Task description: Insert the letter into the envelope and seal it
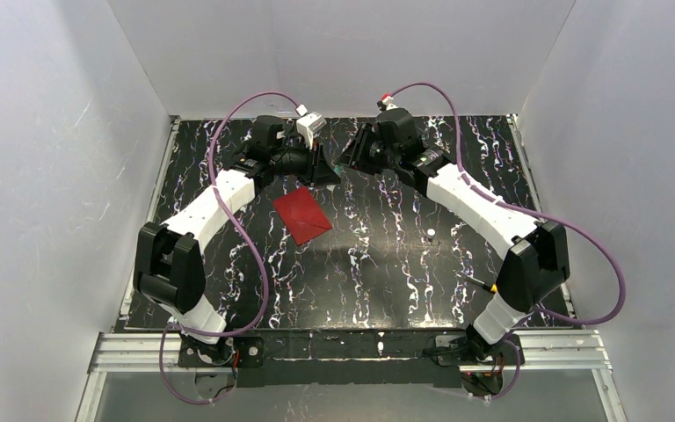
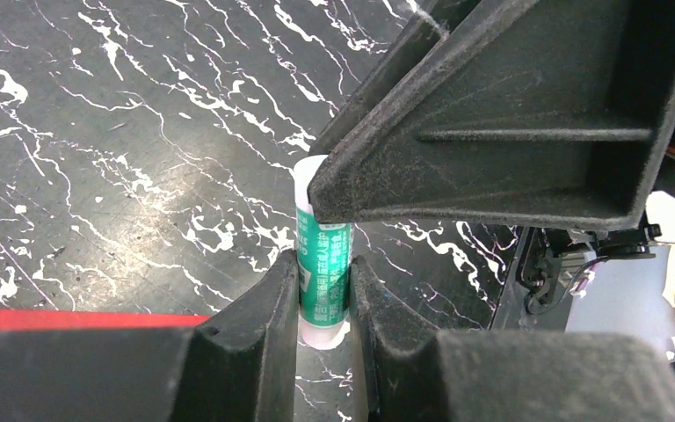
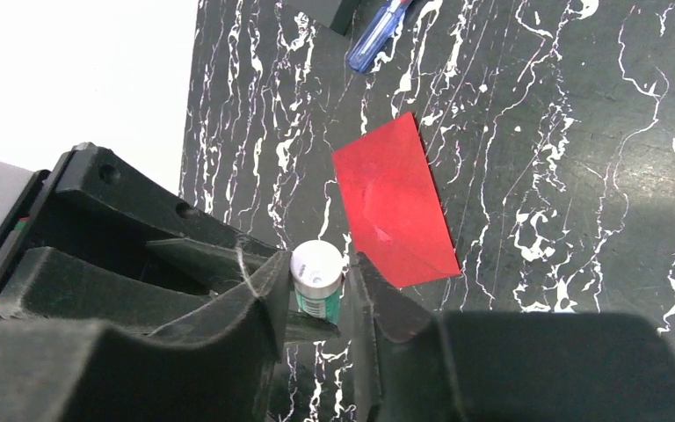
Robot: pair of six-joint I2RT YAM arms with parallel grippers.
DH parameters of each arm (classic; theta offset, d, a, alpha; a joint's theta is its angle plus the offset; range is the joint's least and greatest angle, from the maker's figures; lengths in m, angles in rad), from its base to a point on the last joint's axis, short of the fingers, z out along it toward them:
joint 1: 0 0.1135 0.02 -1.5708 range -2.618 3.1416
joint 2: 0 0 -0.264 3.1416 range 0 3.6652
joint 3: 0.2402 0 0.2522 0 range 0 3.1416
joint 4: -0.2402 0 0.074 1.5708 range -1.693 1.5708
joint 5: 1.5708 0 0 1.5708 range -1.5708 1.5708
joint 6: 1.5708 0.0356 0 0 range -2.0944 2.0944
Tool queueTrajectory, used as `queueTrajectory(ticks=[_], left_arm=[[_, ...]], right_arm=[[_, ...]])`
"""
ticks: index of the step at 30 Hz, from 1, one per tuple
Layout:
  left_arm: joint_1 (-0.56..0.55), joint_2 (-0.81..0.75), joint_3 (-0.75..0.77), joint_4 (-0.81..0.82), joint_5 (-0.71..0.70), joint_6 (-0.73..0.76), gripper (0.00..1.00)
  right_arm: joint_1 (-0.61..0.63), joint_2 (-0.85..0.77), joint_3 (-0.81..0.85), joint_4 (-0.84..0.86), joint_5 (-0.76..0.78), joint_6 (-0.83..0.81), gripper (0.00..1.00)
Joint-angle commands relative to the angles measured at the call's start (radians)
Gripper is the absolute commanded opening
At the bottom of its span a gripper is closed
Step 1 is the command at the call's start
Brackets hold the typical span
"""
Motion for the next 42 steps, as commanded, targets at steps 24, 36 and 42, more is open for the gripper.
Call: queueTrajectory(ticks=[24,36,42], left_arm=[[-0.004,-0.087,0.081,-0.012,0.412,-0.159,0.00],[-0.003,-0.118,0.052,0.108,0.496,-0.254,0.00],[-0.004,-0.159,0.000,0.078,0.154,-0.139,0.00]], right_arm=[[-0.087,-0.222,-0.181,0.570,-0.668,-0.182,0.01],[-0.096,-0.213,-0.062,0.332,-0.596,-0.323,0.35],[-0.073,-0.176,-0.003,0.076,-0.170,-0.197,0.71]])
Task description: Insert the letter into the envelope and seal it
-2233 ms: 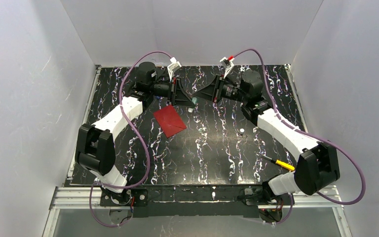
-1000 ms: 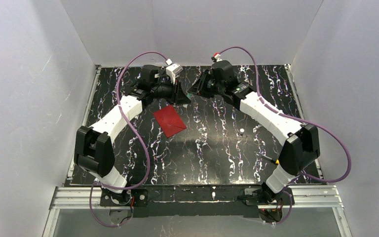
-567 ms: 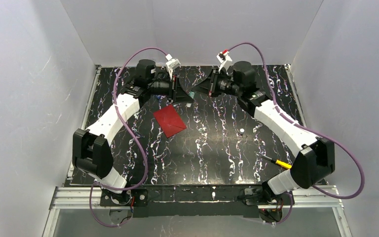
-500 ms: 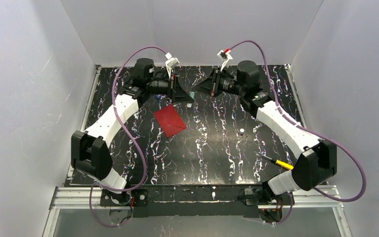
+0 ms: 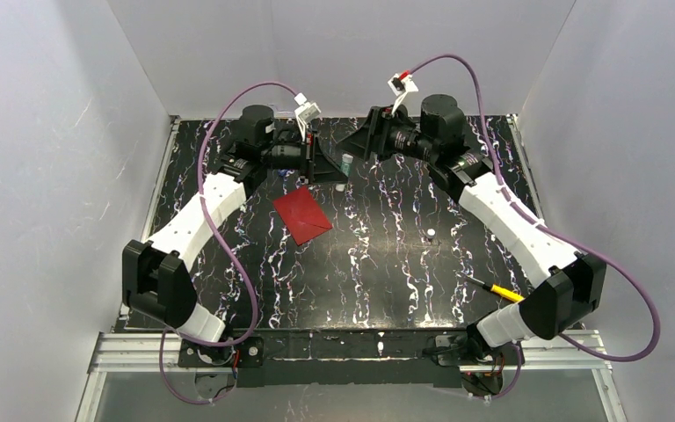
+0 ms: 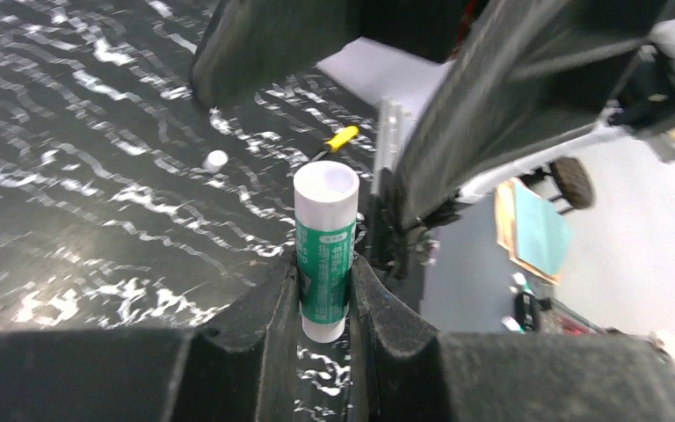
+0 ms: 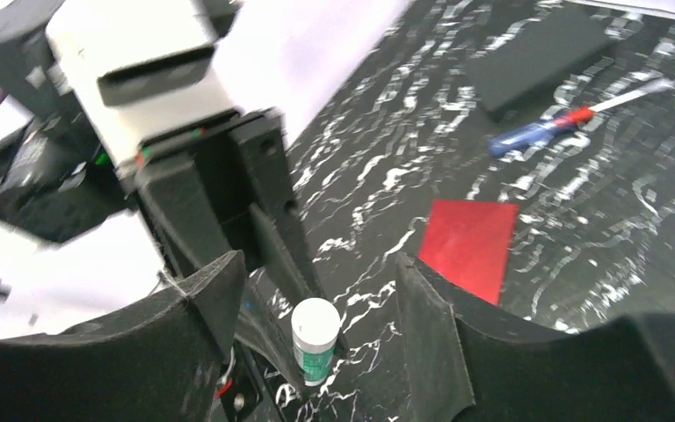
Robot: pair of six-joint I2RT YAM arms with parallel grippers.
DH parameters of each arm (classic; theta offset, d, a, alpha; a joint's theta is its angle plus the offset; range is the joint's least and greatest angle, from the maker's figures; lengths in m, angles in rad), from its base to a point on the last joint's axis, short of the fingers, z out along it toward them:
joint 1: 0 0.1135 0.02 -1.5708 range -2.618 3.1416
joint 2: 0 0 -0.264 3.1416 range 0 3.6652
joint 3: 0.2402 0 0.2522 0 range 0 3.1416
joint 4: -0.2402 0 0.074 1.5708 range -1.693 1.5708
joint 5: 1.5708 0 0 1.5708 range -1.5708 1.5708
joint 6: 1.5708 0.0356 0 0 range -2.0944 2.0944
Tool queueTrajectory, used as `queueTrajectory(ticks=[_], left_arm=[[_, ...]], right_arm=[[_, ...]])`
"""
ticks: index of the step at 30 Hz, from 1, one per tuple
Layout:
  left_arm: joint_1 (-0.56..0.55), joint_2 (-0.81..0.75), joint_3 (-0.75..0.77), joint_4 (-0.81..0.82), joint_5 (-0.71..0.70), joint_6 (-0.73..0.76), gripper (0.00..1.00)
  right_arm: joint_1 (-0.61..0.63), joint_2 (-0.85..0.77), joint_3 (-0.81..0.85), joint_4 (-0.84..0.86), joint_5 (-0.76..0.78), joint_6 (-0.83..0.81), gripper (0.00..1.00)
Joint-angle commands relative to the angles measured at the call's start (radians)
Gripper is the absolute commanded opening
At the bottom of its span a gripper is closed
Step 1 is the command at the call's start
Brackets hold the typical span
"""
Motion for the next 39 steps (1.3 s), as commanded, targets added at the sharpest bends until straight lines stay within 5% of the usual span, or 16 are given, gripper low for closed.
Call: queueTrajectory(ticks=[1,12,18,21,24,29,36,39], left_arm=[[-0.007,-0.076,-0.051,-0.023,-0.270,0.098,0.00],[-0.006,-0.079,-0.040,-0.106,-0.337,0.196,0.00],[-0.006,-0.086,-0.036,-0.134,-0.347,0.208,0.00],[-0.005,-0.084,-0.032,-0.157,-0.342,0.215,0.00],[-0.007,-0.085,-0.034,-0.168,-0.341,0.218,0.00],[-0.006,-0.083,-0.029,-0.180,-0.351,0.219,0.00],[-0.006,-0.068,-0.004,-0.195,-0.382,0.198,0.00],[-0.005,-0.068,-0.005,-0.192,-0.382,0.195,0.00]], right_arm=[[0.030,0.015,0.053,-0.171,0.338,0.076,0.72],[0.110,0.106,0.111,-0.188,0.416,0.163,0.70],[0.123,0.124,0.129,-0.209,0.453,0.179,0.36],[0.123,0.117,0.133,-0.208,0.465,0.177,0.39],[0.123,0.124,0.141,-0.217,0.469,0.183,0.59],[0.123,0.144,0.152,-0.220,0.421,0.205,0.38],[0.123,0.160,0.167,-0.228,0.367,0.233,0.55],[0.123,0.162,0.160,-0.226,0.363,0.238,0.42]])
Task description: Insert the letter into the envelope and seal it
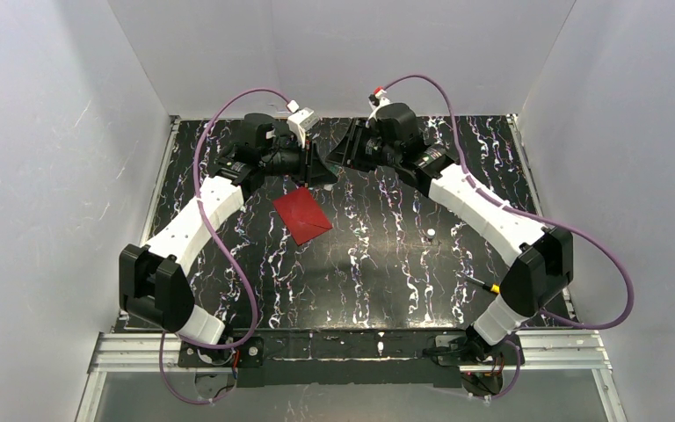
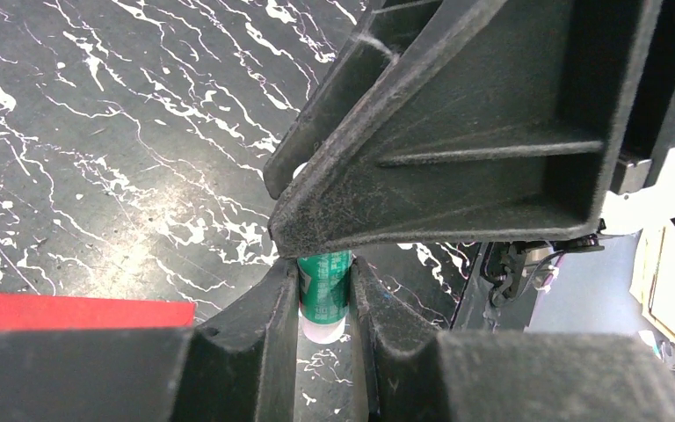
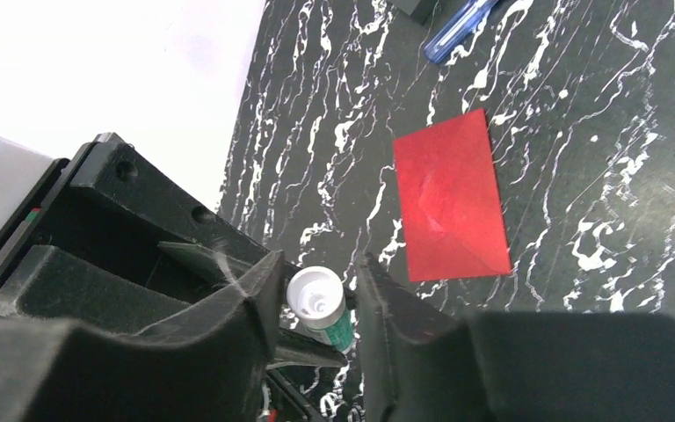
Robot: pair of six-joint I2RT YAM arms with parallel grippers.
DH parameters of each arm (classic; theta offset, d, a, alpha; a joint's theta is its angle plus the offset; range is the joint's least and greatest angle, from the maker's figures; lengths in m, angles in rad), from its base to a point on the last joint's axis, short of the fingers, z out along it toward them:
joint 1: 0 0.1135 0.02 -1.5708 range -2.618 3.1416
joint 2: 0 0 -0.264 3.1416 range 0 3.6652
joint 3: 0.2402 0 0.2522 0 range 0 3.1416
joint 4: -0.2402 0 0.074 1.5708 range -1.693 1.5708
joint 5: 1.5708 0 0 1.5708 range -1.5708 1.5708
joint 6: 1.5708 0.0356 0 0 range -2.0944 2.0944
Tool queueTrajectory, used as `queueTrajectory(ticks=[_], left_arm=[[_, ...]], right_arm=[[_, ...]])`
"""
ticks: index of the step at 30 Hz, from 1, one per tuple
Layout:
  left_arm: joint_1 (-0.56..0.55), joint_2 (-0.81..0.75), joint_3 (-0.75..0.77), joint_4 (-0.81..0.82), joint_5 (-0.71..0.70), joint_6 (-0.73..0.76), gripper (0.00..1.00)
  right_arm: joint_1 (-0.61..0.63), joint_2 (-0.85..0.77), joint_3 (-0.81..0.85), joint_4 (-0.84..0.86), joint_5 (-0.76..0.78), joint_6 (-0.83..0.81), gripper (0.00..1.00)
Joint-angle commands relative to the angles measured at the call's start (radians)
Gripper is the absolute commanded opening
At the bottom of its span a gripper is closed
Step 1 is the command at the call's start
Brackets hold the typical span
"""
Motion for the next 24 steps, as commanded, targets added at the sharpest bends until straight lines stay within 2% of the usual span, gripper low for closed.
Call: queueTrajectory(ticks=[1,2,5,9,13,17,20,24], left_arm=[[0.000,-0.034,0.040,-0.015,-0.006,-0.004,0.00],[0.001,-0.033,0.038,-0.015,-0.004,-0.004,0.00],[0.001,-0.032,0.038,-0.023,0.006,0.001,0.00],[0.002,-0.020,0.062,-0.066,0.125,0.022,0.00],[0.002,0.018,0.119,-0.129,0.392,0.032,0.00],[0.002,0.018,0.129,-0.089,0.550,-0.016,0.00],[0.003,0.007,0.120,-0.005,0.615,-0.085,0.00],[0.002,-0.008,0.084,0.191,0.624,-0.223,0.00]], right_arm=[[-0.004,-0.004,0.041,0.024,-0.021,0.015,0.32],[-0.004,-0.011,0.035,0.029,-0.014,0.016,0.21],[-0.005,-0.045,-0.003,0.097,0.007,0.013,0.01],[-0.011,-0.098,-0.080,0.287,-0.090,-0.075,0.01],[-0.041,-0.170,-0.227,0.557,-0.358,-0.202,0.01],[-0.081,-0.227,-0.331,0.760,-0.572,-0.215,0.01],[-0.093,-0.215,-0.314,0.765,-0.740,-0.225,0.01],[-0.093,-0.181,-0.282,0.787,-0.961,-0.209,0.01]])
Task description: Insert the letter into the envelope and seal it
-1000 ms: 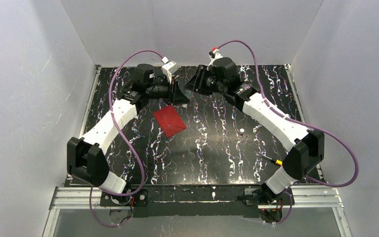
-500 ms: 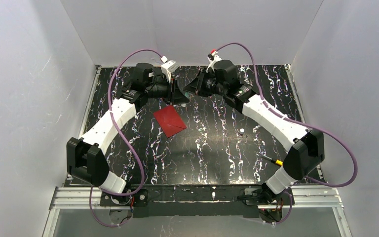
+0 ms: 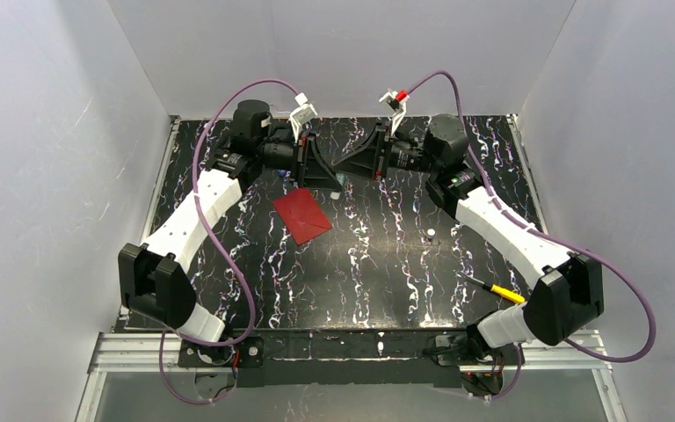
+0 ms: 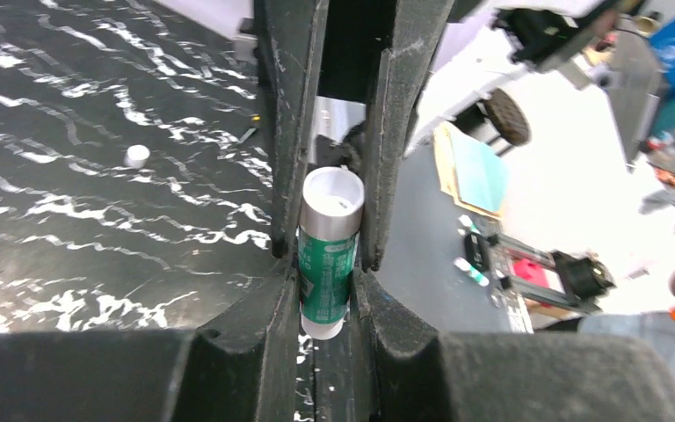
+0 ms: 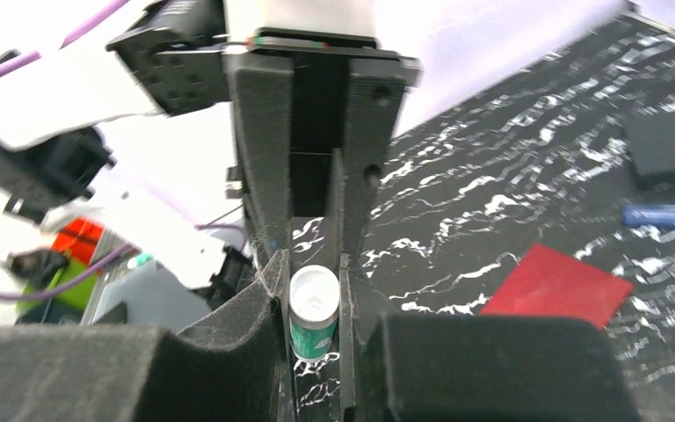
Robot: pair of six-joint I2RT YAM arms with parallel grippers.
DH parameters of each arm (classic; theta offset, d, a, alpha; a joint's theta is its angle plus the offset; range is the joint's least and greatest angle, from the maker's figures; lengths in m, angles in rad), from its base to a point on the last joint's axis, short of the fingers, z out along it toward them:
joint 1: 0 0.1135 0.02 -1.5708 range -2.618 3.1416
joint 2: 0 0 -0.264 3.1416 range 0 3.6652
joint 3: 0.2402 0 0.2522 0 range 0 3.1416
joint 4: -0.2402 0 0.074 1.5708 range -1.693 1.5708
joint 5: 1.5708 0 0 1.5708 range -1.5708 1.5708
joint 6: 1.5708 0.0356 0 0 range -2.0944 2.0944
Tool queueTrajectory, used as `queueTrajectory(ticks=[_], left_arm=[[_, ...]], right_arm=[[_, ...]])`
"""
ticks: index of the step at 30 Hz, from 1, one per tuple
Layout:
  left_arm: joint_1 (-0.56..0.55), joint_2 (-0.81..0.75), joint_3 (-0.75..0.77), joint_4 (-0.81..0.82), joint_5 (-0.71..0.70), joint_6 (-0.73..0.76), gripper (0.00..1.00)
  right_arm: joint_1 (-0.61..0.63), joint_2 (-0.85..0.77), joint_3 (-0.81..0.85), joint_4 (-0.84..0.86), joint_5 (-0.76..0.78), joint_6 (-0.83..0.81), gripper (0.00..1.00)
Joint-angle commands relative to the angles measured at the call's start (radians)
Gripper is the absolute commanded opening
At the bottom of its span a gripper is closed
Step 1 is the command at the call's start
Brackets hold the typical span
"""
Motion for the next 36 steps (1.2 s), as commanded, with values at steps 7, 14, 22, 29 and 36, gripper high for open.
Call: queueTrajectory(ticks=[7,14,22,29,36], left_arm=[[-0.013,-0.026,-0.009,0.175,0.002,-0.136,0.00],[-0.013,-0.085,-0.060,0.079,-0.419,0.021,0.00],[-0.013,-0.063,-0.049,0.035,-0.475,0.056,0.00],[-0.013,-0.059,-0.053,0.036,-0.475,0.052,0.00],[-0.013,-0.046,-0.019,-0.006,-0.473,0.045,0.00]], right_arm=[[0.016,0.059,0.175,-0.141,-0.062,-0.095,0.50],[0.042,0.079,0.238,-0.457,0.615,-0.012,0.76],[0.075,0.140,0.296,-0.525,0.699,0.076,0.63],[0.075,0.185,0.341,-0.532,0.670,0.094,0.48],[0.074,0.166,0.314,-0.474,0.586,0.087,0.01]])
